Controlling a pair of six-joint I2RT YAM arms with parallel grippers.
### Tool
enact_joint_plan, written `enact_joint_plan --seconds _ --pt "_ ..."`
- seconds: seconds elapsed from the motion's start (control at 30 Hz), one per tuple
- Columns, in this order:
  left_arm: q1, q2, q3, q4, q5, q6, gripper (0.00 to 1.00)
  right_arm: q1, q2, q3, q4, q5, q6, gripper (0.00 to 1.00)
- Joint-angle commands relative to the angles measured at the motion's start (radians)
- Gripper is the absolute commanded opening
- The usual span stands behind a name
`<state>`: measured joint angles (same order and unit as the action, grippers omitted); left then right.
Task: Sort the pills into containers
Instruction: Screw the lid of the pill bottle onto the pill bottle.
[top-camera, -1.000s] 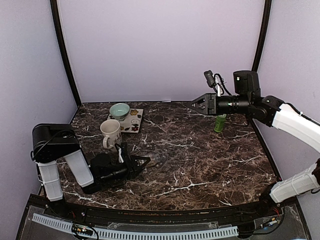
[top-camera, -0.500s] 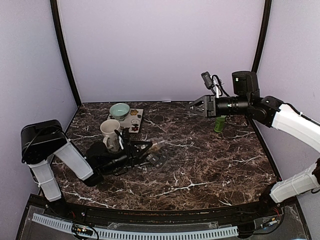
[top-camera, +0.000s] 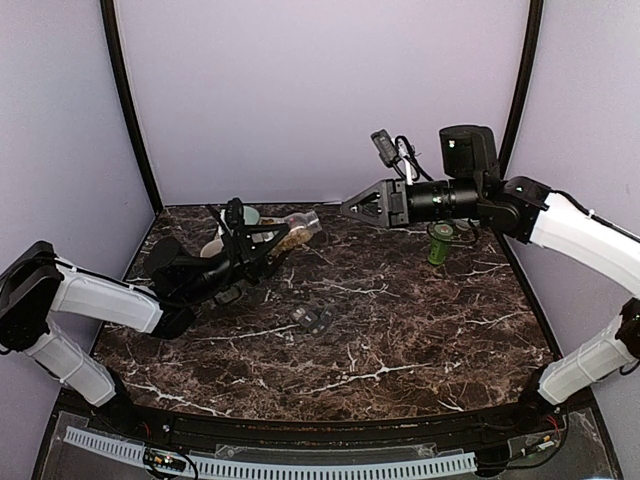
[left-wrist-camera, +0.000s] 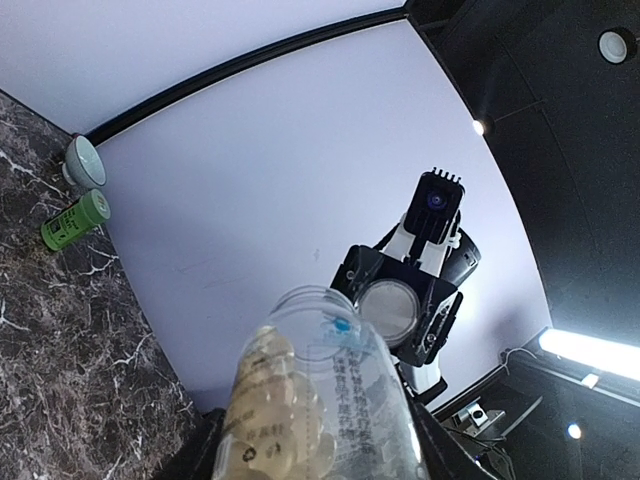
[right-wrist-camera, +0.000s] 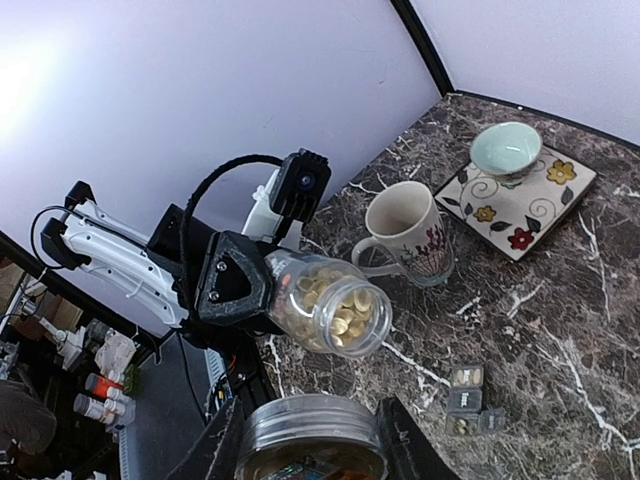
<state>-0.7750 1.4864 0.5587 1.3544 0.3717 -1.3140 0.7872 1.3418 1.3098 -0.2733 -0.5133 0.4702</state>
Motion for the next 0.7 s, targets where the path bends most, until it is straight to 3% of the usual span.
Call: enact_joint_plan --seconds 0.0,0.67 --pt "0.028 -0.071 0.052 -0.063 0.075 -0.009 0.0 0.033 0.044 0.097 0.01 -0.014 0.005 0.36" --pt "0.109 -0.152 0.13 -0.106 0.238 -0.072 0.0 0.074 0.184 0.252 0.018 -0.04 0.022 0.36"
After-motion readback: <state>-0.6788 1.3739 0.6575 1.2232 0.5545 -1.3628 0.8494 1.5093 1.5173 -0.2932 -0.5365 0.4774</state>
